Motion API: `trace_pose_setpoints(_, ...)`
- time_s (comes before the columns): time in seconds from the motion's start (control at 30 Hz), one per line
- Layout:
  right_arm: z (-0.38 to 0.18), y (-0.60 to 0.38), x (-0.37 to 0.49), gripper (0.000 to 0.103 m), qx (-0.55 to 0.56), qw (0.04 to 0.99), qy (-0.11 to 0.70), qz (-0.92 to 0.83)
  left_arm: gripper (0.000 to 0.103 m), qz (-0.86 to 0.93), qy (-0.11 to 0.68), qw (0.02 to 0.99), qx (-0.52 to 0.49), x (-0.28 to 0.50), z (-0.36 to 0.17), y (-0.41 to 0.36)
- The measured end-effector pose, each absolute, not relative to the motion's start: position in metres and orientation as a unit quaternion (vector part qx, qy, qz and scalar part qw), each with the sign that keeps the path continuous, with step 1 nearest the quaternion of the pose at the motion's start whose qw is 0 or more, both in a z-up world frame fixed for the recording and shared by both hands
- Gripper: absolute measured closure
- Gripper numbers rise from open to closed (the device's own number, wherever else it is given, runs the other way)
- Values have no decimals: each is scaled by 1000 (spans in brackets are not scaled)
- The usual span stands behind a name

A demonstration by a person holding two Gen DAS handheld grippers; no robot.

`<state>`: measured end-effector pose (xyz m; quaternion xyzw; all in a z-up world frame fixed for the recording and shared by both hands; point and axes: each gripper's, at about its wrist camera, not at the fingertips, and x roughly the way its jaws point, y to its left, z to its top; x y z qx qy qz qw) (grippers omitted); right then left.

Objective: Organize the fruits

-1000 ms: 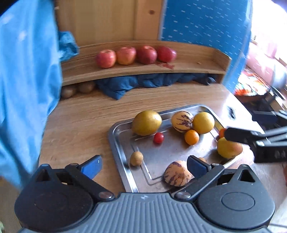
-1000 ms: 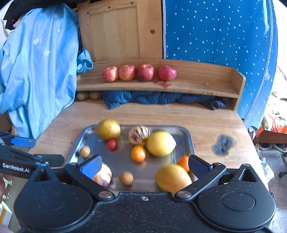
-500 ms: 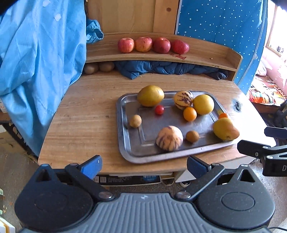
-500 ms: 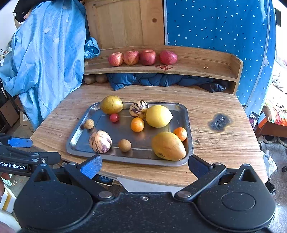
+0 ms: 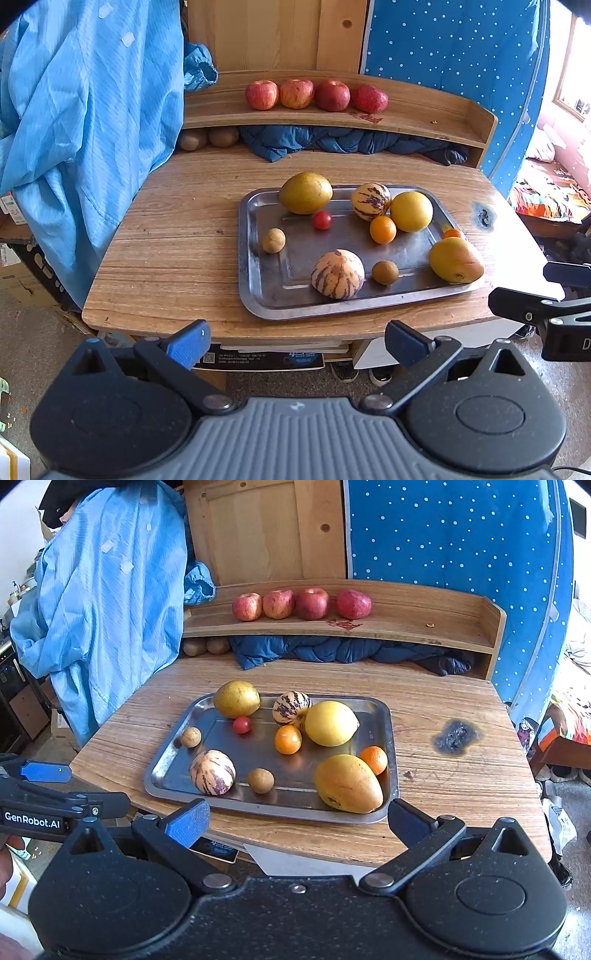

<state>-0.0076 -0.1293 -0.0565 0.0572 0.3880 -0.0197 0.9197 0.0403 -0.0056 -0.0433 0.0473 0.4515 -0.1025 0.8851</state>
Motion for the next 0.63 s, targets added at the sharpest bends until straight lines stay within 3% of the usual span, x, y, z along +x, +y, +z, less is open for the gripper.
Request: trace_pose_setpoints(0.63, -62, -135, 0, 1, 67, 915, 398, -18, 1, -94, 455, 885, 30, 50, -42, -8)
